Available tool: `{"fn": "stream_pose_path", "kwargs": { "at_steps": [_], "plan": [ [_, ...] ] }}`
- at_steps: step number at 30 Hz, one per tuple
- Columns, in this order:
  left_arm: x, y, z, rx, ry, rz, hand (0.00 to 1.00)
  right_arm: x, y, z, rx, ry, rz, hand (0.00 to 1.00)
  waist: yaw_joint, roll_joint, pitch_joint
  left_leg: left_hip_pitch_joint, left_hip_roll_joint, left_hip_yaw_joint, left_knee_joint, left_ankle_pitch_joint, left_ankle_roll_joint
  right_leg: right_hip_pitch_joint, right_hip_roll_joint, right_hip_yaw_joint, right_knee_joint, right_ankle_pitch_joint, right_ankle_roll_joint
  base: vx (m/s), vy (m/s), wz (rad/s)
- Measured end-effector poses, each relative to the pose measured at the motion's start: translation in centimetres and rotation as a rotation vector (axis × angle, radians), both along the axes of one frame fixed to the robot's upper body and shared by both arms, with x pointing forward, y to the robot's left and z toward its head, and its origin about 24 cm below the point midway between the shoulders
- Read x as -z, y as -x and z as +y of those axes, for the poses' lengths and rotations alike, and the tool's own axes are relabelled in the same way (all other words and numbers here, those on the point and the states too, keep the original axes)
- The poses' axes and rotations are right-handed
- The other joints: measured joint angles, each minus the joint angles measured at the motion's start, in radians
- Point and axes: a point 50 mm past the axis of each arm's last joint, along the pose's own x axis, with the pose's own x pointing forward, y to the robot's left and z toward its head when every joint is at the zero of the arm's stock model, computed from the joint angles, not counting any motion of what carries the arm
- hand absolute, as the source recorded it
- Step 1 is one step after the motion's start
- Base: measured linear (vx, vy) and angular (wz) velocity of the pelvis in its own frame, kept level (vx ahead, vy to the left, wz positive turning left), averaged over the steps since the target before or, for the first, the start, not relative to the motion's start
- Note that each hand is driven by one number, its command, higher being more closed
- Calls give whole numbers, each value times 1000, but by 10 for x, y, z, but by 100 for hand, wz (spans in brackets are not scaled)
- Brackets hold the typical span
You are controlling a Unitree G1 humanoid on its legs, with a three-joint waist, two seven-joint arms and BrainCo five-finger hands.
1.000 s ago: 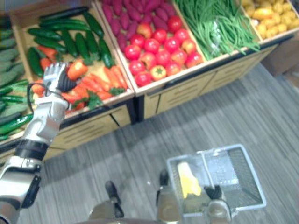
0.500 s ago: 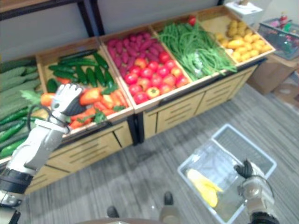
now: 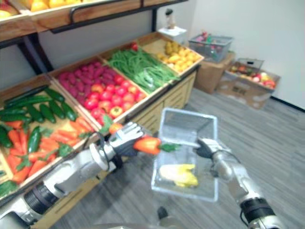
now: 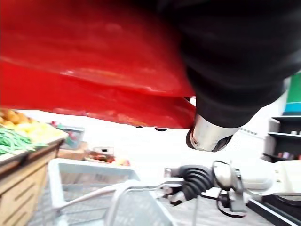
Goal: Pick vegetable in the basket
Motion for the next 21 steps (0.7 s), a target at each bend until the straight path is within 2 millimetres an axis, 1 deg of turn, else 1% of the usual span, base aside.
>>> {"fn": "stream_pose_path", "kwargs": {
  "at_steps": [2,3,4,6,11,13,16,21],
  "plan": [
    [9,0,-7,16,-14,35,100,-4,-4,12,-72,20,5,100,-1,2,-1,0,20,22,56,-26,-5,0,8,20,5,0,0,-12,27,-39],
    [13,1,-10,25,-19,54,100,-10,-8,22,-135,35,-5,100,-5,7,-2,0,34,38,92,-46,-9,0,13,33,6,0,0,-16,31,-35],
    [16,2,-13,33,-23,68,100,-17,-11,32,-197,41,-24,100,-18,8,-1,0,43,53,115,-56,-14,0,16,45,7,0,0,-21,41,-33],
    [20,4,-19,51,-29,89,100,-32,-17,46,-283,53,-63,100,-24,12,-1,5,62,84,156,-82,-19,-3,30,69,12,0,0,-28,39,-36],
    [18,8,-31,99,-18,92,100,-47,-26,58,-369,102,-81,100,-25,18,0,10,87,135,224,-124,-27,-18,49,115,25,1,1,-36,36,-32],
    [20,13,-38,128,-21,105,100,-49,-28,59,-395,135,-62,100,-26,22,1,19,97,152,247,-136,-28,-17,56,125,30,1,1,-35,31,-19],
    [22,16,-41,149,-32,115,100,-49,-28,59,-409,156,-51,100,-27,22,1,22,97,156,250,-138,-30,-17,58,129,33,1,1,-34,14,-7],
    [20,20,-46,177,-30,117,100,-52,-30,64,-433,173,-56,100,-26,26,9,20,116,160,287,-156,-34,-17,62,130,39,1,1,-40,4,-2]
  ]
}}
